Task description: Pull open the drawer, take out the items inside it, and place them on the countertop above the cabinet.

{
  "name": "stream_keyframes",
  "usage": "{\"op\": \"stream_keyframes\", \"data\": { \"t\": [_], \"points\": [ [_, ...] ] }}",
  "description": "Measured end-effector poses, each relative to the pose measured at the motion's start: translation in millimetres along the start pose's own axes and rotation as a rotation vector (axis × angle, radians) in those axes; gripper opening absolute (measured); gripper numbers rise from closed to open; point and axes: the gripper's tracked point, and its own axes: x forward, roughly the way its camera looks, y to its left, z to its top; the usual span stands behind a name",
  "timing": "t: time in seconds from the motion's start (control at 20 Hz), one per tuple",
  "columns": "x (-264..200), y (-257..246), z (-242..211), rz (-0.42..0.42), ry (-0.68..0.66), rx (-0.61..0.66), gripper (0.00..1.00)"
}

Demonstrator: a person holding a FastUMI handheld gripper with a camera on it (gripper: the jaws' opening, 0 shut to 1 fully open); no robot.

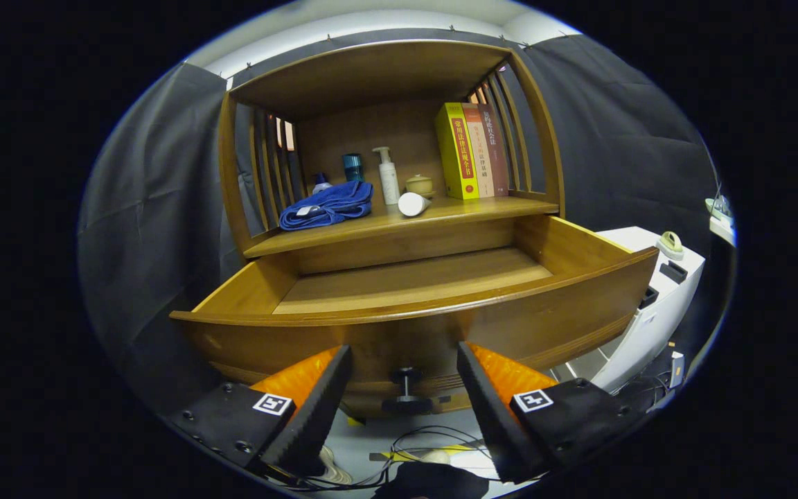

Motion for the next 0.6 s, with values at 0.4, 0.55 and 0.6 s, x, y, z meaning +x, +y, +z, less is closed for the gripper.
{"op": "stream_keyframes", "data": {
  "t": [0.4, 0.55, 0.6],
  "points": [
    [42.3, -1.0, 15.9, 0.004, -0.014, 0.003, 1.00],
    [62.3, -0.2, 22.7, 0.003, -0.029, -0.011, 1.00],
    [70.6, -0.4, 21.3, 0.004, -0.024, -0.012, 1.00]
  ]
}}
